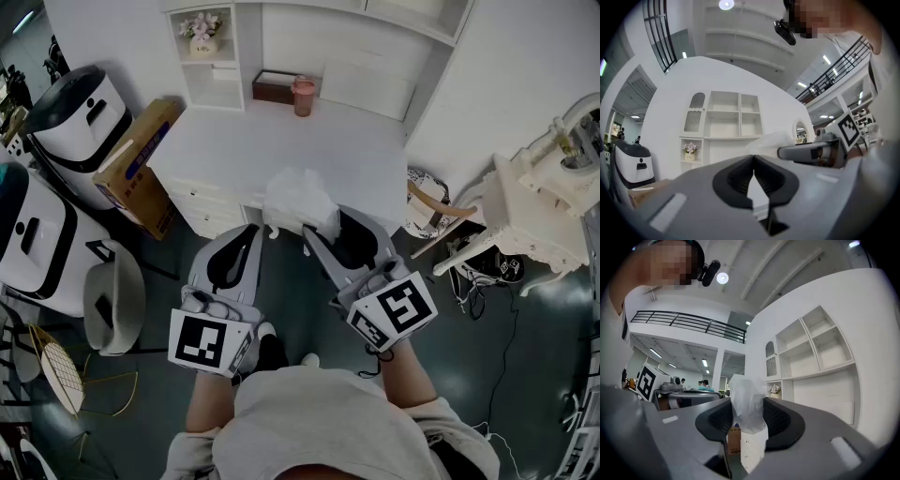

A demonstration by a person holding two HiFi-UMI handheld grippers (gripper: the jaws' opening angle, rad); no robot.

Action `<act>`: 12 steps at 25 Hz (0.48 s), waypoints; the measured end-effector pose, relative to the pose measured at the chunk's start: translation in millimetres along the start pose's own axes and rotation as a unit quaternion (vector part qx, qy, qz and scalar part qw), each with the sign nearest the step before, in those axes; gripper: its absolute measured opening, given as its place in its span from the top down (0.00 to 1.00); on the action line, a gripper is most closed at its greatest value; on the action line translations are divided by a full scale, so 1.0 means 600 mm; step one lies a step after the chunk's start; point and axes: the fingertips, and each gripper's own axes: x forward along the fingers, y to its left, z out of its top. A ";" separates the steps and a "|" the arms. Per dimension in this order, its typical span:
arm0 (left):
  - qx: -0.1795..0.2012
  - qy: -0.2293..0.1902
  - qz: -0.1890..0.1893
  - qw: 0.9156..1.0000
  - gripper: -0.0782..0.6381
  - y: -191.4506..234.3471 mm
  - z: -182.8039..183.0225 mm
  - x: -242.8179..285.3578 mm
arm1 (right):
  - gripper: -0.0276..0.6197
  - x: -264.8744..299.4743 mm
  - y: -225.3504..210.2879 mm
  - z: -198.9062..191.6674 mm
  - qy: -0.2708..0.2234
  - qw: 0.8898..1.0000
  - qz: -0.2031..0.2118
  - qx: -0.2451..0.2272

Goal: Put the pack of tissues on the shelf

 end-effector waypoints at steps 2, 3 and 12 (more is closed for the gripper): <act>0.000 0.000 0.000 1.000 0.89 0.003 -0.002 -0.003 | 0.68 0.001 0.003 -0.002 -0.001 1.000 -0.001 0.001; -0.001 0.001 0.000 1.000 0.89 0.005 -0.003 -0.003 | 0.68 0.003 0.004 -0.003 -0.001 1.000 -0.002 0.001; -0.008 0.002 -0.001 1.000 0.89 0.039 -0.013 0.006 | 0.68 0.035 0.003 -0.010 0.005 1.000 -0.007 0.003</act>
